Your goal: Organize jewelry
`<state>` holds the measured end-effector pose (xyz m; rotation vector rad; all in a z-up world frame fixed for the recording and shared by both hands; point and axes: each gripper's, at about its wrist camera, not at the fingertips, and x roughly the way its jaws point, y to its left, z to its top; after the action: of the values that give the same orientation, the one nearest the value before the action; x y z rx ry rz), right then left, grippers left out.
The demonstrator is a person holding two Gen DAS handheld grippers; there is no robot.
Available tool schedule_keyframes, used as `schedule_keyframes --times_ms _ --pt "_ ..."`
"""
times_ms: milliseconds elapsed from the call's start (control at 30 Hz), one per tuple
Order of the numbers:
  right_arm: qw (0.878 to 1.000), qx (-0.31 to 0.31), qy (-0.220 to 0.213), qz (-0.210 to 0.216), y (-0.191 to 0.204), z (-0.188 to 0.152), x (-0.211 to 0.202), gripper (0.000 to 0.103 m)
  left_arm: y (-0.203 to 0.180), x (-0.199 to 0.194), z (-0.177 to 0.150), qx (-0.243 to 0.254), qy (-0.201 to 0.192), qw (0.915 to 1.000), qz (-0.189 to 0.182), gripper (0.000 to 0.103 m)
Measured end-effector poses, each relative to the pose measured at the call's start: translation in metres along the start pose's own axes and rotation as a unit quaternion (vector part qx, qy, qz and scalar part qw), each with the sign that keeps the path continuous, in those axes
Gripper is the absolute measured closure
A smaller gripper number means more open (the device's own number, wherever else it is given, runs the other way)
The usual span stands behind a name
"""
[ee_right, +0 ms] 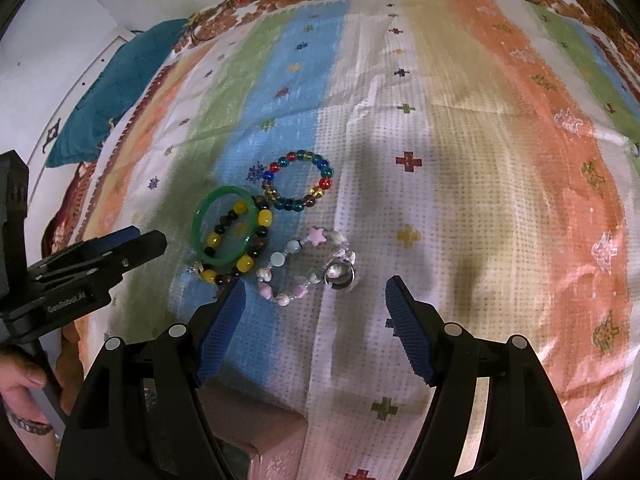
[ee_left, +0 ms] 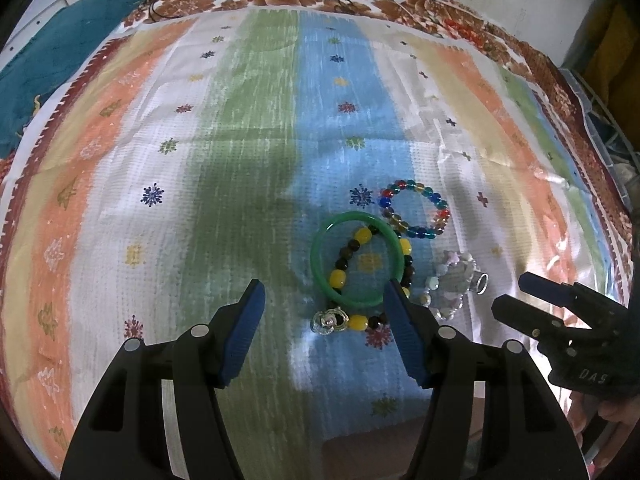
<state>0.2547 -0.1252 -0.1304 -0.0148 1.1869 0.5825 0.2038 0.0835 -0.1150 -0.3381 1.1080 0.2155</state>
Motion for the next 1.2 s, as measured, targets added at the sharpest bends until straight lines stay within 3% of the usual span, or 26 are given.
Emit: schedule_keyframes --times_ms 333,667,767,867,967,1200 --pt "1.000 0.000 0.009 -0.004 -0.005 0.006 0.014 0.030 -0.002 0.016 0.006 0.019 0.000 0.9994 0.028 0.044" --pt "1.000 -0.003 0.017 -0.002 -0.006 0.006 0.020 0.031 0.002 0.036 0.007 0.024 0.012 0.9989 0.038 0.065" --pt "1.000 0.002 0.017 0.010 -0.007 0.008 0.020 0.031 0.004 0.038 0.010 0.024 0.010 0.9987 0.043 0.065" --pt "1.000 -0.008 0.018 -0.008 -0.006 0.011 0.025 0.031 0.004 0.045 0.010 0.031 0.017 0.9986 0.038 0.065" --pt "1.000 0.000 0.024 0.000 -0.010 0.011 0.029 0.041 0.007 0.052 0.006 0.027 0.029 0.9986 0.035 0.065" --pt "1.000 0.007 0.028 -0.005 -0.013 0.010 0.030 0.051 0.005 0.056 0.006 0.039 0.027 0.9980 0.042 0.071"
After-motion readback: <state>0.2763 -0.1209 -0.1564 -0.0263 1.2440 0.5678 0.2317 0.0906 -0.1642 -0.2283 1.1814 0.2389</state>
